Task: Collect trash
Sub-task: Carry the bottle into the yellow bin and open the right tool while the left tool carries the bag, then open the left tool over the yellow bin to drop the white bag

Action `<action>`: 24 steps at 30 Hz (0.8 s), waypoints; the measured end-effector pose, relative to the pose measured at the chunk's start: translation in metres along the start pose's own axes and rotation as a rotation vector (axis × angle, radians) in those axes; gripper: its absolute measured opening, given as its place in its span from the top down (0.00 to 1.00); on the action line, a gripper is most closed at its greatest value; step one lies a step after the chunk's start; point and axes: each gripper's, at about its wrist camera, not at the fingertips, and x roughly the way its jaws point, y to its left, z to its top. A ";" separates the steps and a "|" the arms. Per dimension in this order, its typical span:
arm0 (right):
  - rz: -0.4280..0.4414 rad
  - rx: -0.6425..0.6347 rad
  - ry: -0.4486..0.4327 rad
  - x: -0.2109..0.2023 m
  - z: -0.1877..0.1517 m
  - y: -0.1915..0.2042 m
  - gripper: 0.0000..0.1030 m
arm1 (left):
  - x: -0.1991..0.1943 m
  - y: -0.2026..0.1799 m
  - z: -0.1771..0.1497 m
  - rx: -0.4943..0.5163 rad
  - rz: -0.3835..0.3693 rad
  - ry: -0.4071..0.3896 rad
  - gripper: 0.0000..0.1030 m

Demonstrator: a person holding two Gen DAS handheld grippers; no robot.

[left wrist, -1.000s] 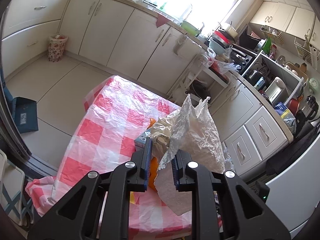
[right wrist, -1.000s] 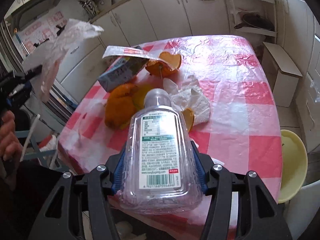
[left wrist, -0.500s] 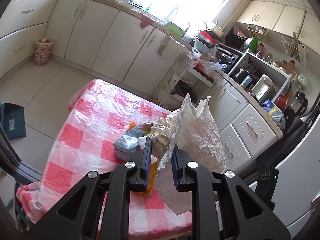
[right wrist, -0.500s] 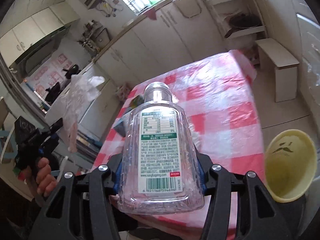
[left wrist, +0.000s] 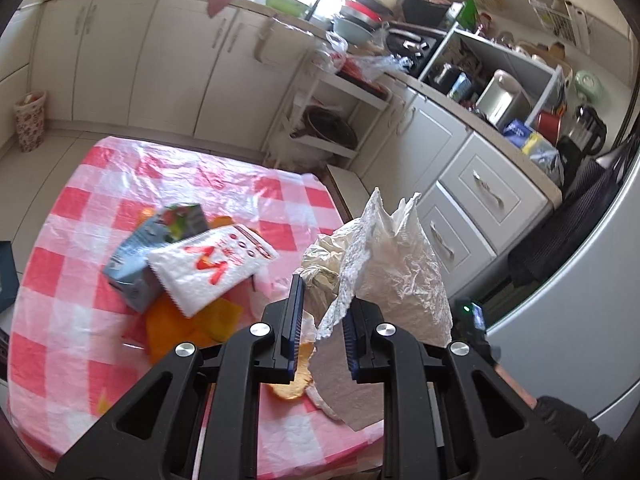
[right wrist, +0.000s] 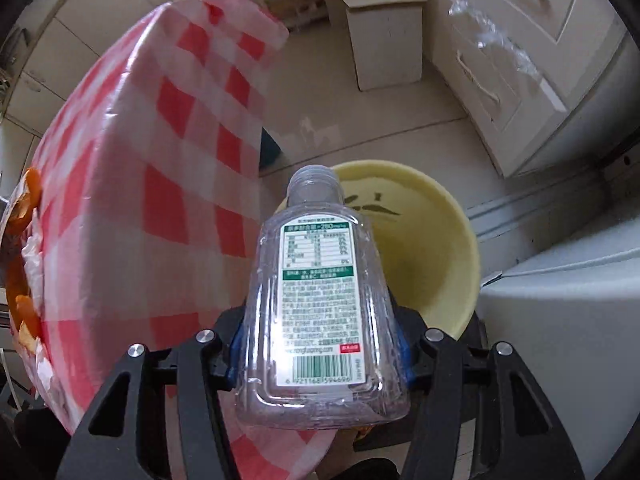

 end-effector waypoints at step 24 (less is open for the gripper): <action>0.298 0.158 -0.667 -0.175 0.037 -0.015 0.14 | 0.264 -0.172 -0.063 0.111 0.193 0.414 0.71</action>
